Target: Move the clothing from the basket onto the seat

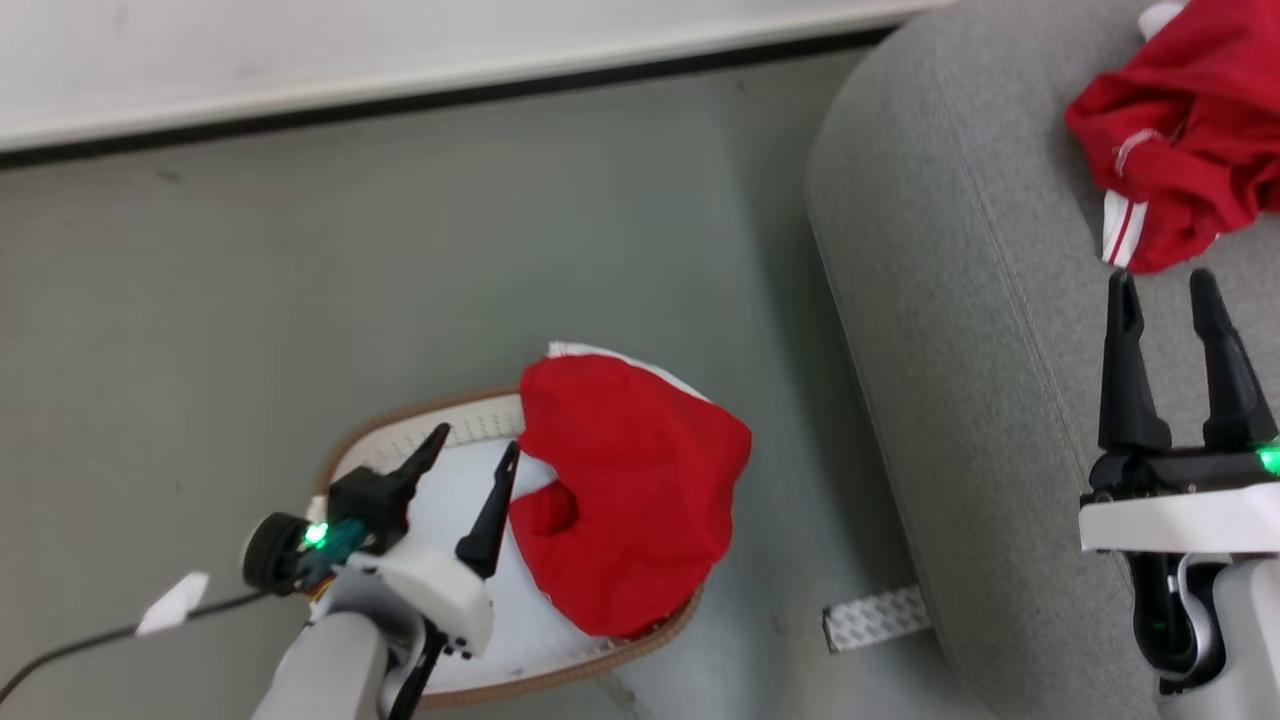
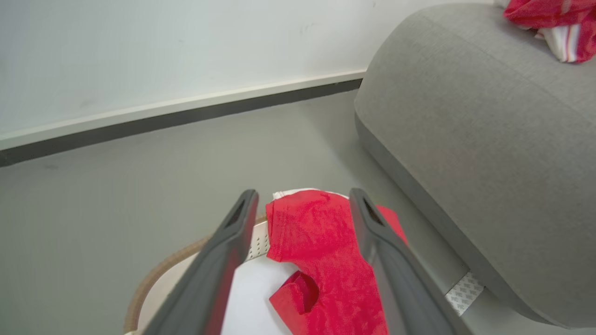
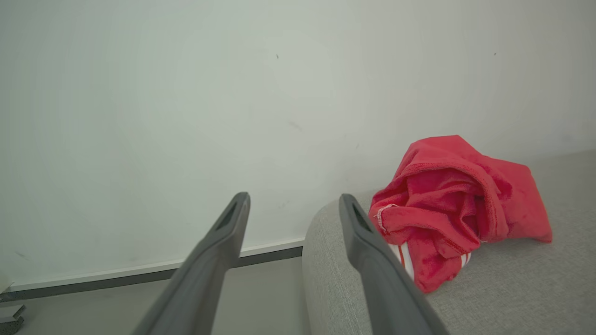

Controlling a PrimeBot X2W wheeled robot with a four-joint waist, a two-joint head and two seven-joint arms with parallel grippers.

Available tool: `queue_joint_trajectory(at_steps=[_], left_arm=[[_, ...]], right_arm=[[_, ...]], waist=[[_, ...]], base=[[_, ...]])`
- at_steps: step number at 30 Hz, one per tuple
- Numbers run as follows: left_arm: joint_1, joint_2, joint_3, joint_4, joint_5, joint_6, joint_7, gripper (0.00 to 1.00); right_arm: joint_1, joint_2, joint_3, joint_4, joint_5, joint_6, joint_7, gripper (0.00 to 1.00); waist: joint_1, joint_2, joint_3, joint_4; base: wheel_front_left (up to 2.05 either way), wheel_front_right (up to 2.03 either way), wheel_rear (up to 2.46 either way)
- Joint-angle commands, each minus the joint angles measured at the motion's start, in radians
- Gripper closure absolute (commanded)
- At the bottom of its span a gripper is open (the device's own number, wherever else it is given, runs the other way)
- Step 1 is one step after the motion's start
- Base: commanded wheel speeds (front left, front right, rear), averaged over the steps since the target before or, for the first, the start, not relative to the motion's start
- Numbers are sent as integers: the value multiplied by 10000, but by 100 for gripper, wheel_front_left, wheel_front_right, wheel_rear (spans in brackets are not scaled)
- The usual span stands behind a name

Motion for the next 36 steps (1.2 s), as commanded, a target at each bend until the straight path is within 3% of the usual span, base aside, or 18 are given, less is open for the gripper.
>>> queue_joint_trajectory(at_steps=[1, 10, 19, 30, 36], left_arm=[[-209, 83, -116, 137, -89, -21, 77, 0], [-2232, 718, -2480, 2735, -1328, -6, 981, 0], [-3435, 1528, -5150, 3891, -2607, -7, 1751, 0], [-4469, 2526, -7331, 4948, -3544, -8, 2847, 0], [-4838, 2661, -7891, 5618, -3872, -8, 3487, 0]], right_arm=[[-163, 52, -35, -65, 87, -22, 0, 0], [-859, 400, 23, -193, 157, -22, 0, 0], [-1150, 665, 182, -716, 363, -22, 0, 0], [-1357, 679, 853, -1147, 1199, -22, 0, 0], [-1261, 681, 931, -1310, 1535, -22, 0, 0]], waist=[[-3, 0, 598, -334], [-3, 0, 1951, -874], [-3, 0, 2995, -1533], [-3, 0, 3889, -2481], [-3, 0, 4196, -2722]], base=[[0, 0, 0], [0, 0, 0], [0, 0, 0], [0, 0, 0], [0, 0, 0]])
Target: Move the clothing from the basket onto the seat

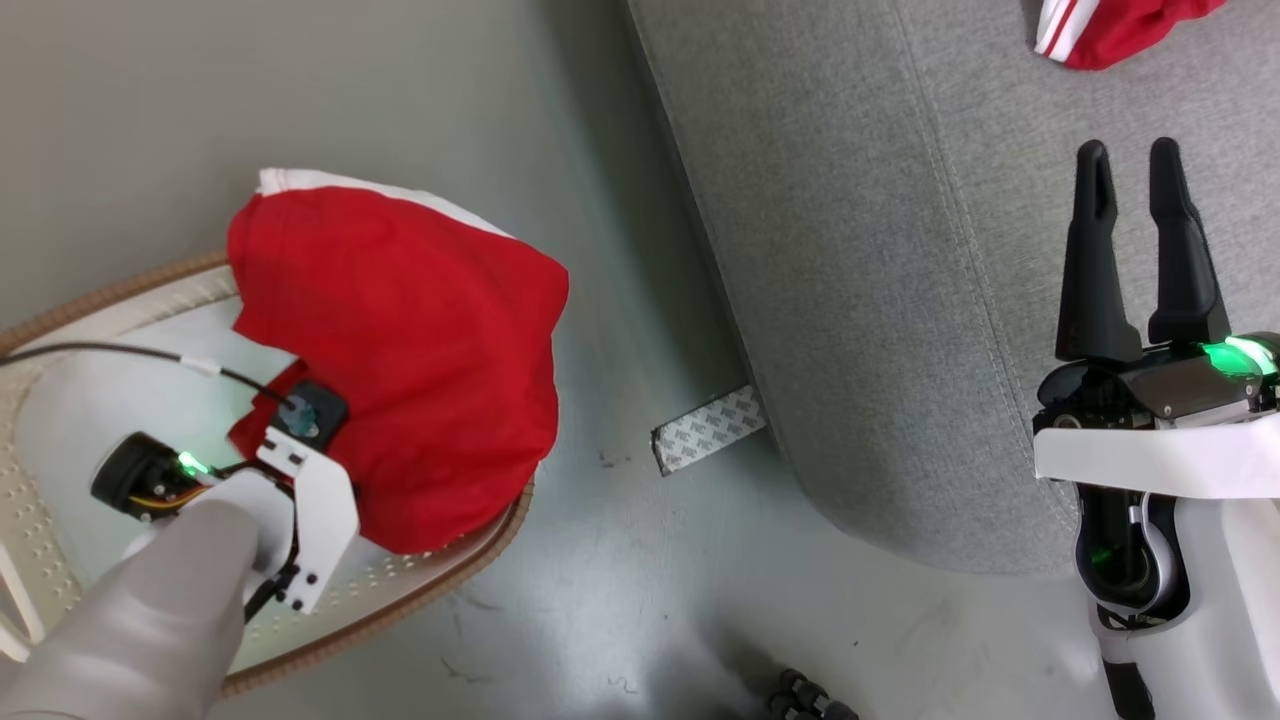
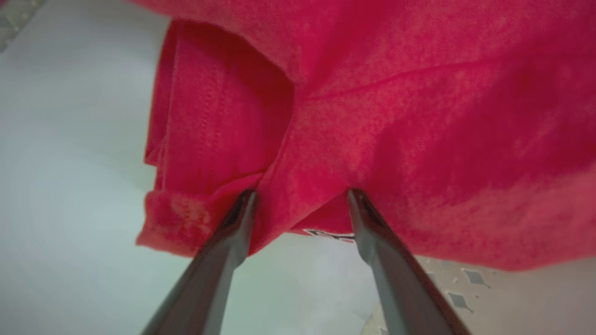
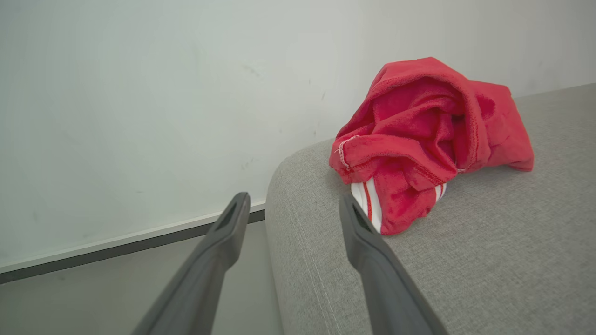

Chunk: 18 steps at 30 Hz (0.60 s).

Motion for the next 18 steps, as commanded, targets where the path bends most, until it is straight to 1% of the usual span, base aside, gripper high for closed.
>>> queue_joint_trajectory(at_steps=[1, 7, 8, 9, 10, 11, 12, 18], left_arm=[[-119, 60, -90, 92, -69, 19, 70, 0], [-378, -35, -538, 165, -430, 19, 77, 0], [-444, -41, -567, 185, -466, 19, -31, 3], [-522, -42, -587, 234, -469, 19, -153, 48], [-569, -58, -591, 301, -484, 19, -275, 69], [-585, -92, -611, 378, -504, 18, -344, 98], [-606, -130, -642, 449, -546, 18, -380, 100], [-694, -260, -850, 704, -739, 18, -553, 100]], right_arm=[[6, 16, -14, -74, 26, -22, 0, 0], [172, 15, -111, -213, 16, -22, 0, 0], [194, 15, -132, -239, 1, -22, 0, 0], [208, 14, -157, -258, -18, -22, 0, 0], [210, 14, -176, -273, -36, -22, 0, 0], [212, 14, -189, -281, -52, -22, 0, 0], [203, 14, -196, -280, -70, -22, 0, 0], [68, 14, -89, -237, -131, -22, 0, 0]], waist=[[-1, 0, 114, -28], [-1, 0, 327, 44], [-1, 0, 348, 54], [-1, 0, 366, 62], [-1, 0, 378, 68], [-1, 0, 383, 71], [-1, 0, 385, 71], [-1, 0, 304, 55]], base=[[0, 0, 0], [0, 0, 0], [0, 0, 0], [0, 0, 0], [0, 0, 0], [0, 0, 0], [0, 0, 0], [0, 0, 0]])
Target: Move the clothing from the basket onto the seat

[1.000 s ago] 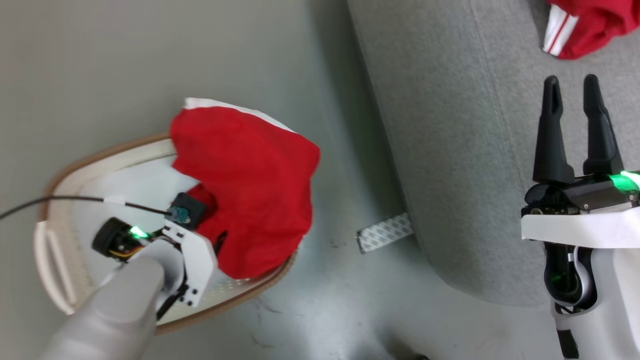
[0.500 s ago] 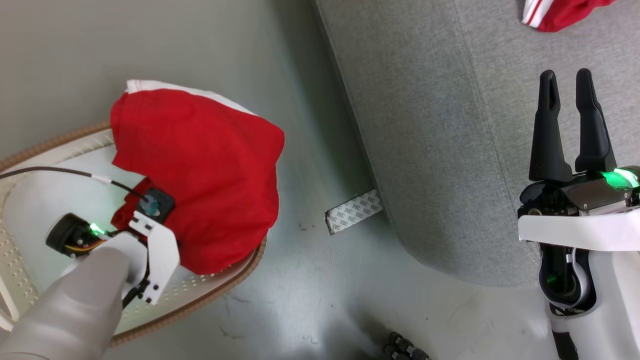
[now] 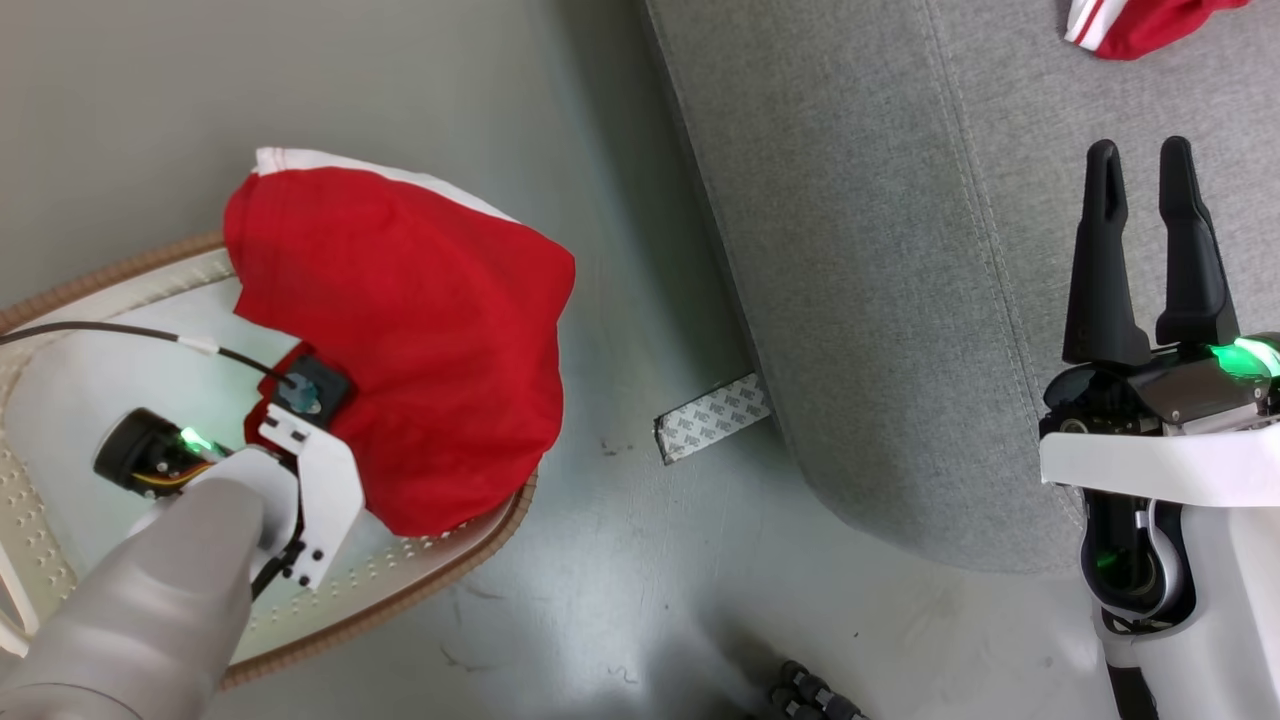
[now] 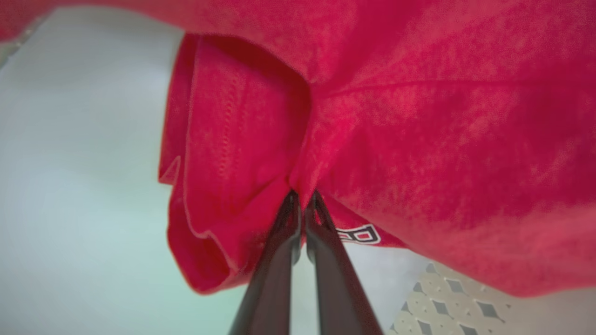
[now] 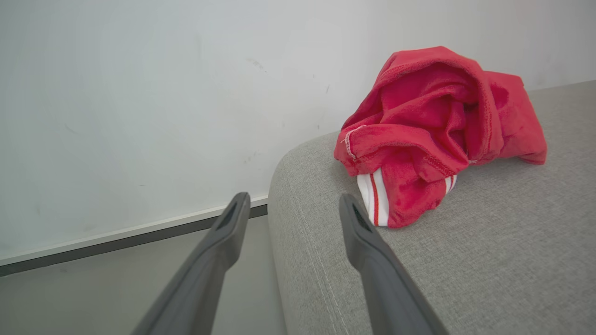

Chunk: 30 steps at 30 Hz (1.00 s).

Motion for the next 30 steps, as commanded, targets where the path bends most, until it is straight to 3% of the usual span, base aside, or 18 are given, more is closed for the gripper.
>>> queue_joint_trajectory(at_steps=[1, 8, 20, 30], left_arm=[[-80, 12, -36, 75, -90, 18, -59, 100], [238, -187, -24, 105, -514, 18, -680, 100], [1137, -1442, -197, -700, -1464, 18, -2436, 100], [1618, -1943, -210, -1634, -1924, 18, -3119, 100]], right_arm=[[-53, 10, 16, 20, -102, -22, 0, 0], [-242, 8, 186, 176, -128, -22, 1, 0], [352, -3, -152, 647, -1078, -22, 1, 0], [983, -276, -346, 1022, -1359, -22, 1, 0]], waist=[[-1, 0, -48, -12], [-1, 0, -728, -91], [-1, 0, -3422, 1153], [-1, 0, -5236, 2244]], base=[[0, 0, 0], [0, 0, 0], [0, 0, 0], [0, 0, 0]])
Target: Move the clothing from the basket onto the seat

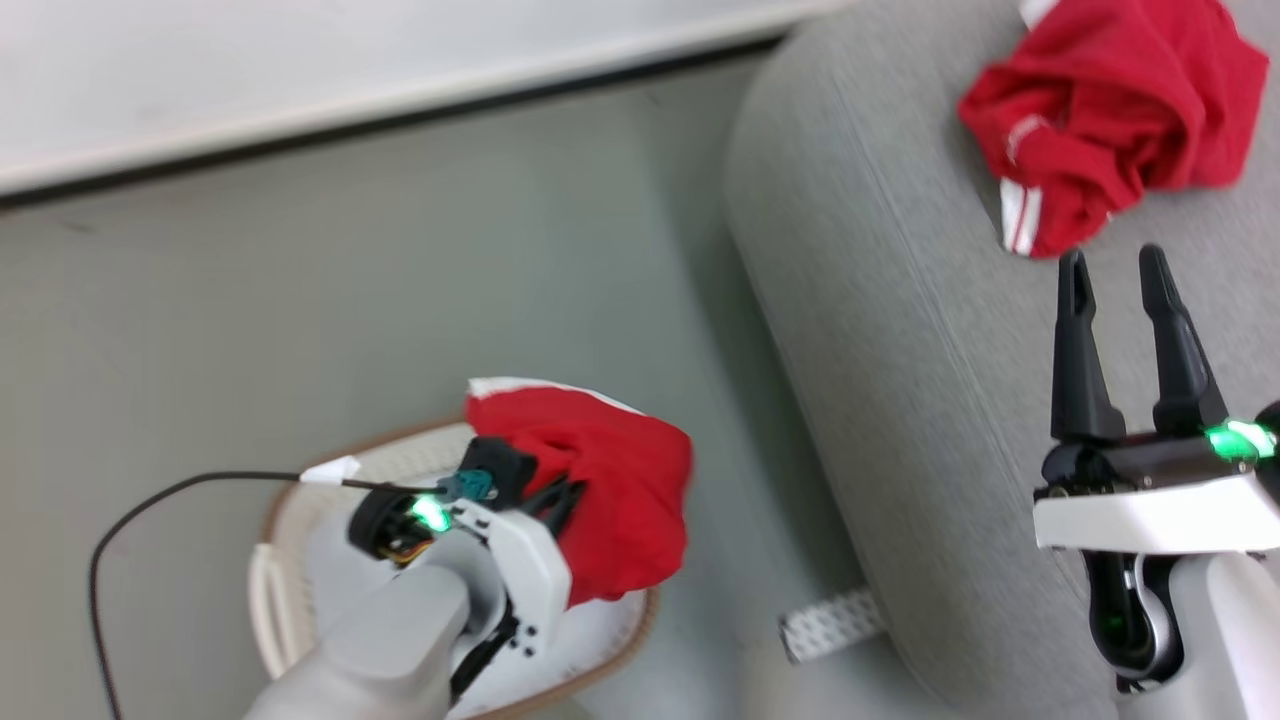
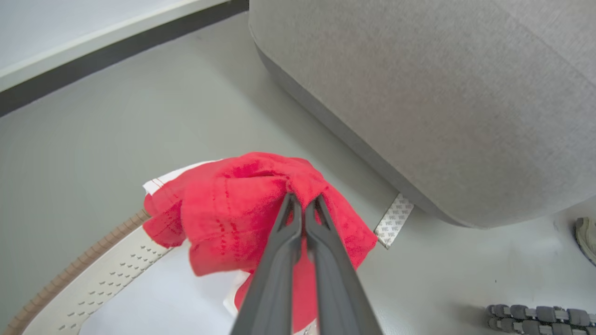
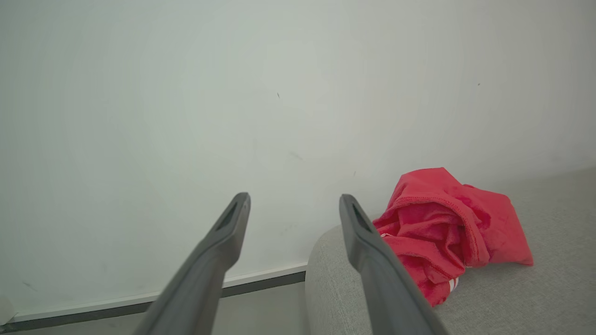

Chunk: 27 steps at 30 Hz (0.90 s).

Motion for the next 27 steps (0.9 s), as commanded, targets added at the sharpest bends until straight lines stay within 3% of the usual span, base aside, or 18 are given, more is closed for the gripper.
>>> queue_joint_trajectory(at_steps=[1, 13, 27], left_arm=[[124, -4, 64, -96, -59, 18, -42, 100], [729, 305, 2139, -2897, 1187, 235, -43, 100], [827, 623, 3904, -5377, 2265, 499, -45, 100]], right_arm=[[160, -114, -17, 48, 15, -22, 1, 0], [975, -493, 578, 489, 221, -22, 1, 0], [1324, -405, 1949, 1116, 513, -22, 1, 0]], waist=[[2, 0, -792, 717], [2, 0, -2058, 1877], [2, 0, -2906, 2372]], base=[[0, 0, 0], [0, 0, 0], [0, 0, 0]])
